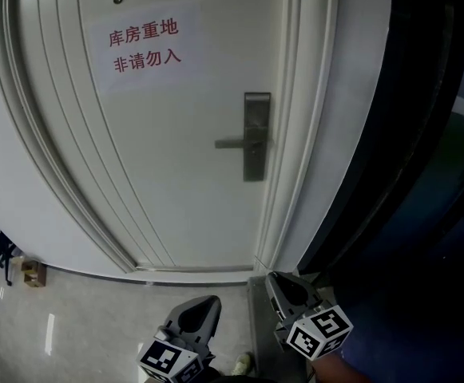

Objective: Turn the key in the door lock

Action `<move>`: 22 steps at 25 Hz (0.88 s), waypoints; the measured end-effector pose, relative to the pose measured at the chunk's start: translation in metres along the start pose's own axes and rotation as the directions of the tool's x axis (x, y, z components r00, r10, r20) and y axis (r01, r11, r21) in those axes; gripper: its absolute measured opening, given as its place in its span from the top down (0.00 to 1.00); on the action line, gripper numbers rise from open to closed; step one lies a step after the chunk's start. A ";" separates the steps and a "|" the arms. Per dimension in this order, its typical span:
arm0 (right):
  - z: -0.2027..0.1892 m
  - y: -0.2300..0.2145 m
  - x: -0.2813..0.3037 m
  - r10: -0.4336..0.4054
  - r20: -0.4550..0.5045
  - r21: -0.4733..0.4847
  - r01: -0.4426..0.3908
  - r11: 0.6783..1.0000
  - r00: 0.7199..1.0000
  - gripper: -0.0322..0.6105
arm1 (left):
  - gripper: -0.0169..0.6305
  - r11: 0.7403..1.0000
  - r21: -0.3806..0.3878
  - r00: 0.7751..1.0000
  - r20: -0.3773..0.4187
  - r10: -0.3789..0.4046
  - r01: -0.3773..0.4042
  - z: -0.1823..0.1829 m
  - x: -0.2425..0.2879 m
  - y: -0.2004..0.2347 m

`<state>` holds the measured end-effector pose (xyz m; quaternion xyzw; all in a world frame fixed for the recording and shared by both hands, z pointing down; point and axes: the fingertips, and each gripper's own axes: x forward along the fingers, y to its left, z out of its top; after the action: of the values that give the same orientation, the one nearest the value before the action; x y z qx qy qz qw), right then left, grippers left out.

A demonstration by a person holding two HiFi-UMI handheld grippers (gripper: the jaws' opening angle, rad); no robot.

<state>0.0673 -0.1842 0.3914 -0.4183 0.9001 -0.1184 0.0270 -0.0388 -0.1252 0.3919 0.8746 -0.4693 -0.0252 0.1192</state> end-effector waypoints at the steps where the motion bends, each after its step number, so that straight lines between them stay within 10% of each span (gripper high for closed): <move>1: 0.005 -0.008 0.008 -0.007 0.007 -0.036 0.007 0.999 1.000 0.92 | 0.97 1.000 0.001 1.000 -0.003 0.002 -0.002 0.001 0.006 0.002; 7: 0.043 -0.055 0.058 -0.114 0.062 -0.396 0.130 0.909 0.991 0.92 | 0.97 1.000 0.013 1.000 -0.010 -0.016 0.016 0.006 0.039 0.009; 15: 0.066 -0.087 0.140 -0.255 0.122 -0.835 0.238 0.496 0.959 0.92 | 0.97 0.999 0.027 0.999 -0.002 -0.034 0.034 0.014 0.071 0.055; 22: 0.064 -0.128 0.200 -0.328 0.121 -0.943 0.211 0.256 0.937 0.92 | 0.97 0.998 0.033 0.998 0.006 -0.060 0.059 0.030 0.104 0.091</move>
<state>0.0429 -0.4278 0.3699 -0.4941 0.7113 0.4082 -0.2885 -0.0598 -0.2647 0.3905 0.8899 -0.4439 -0.0241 0.1025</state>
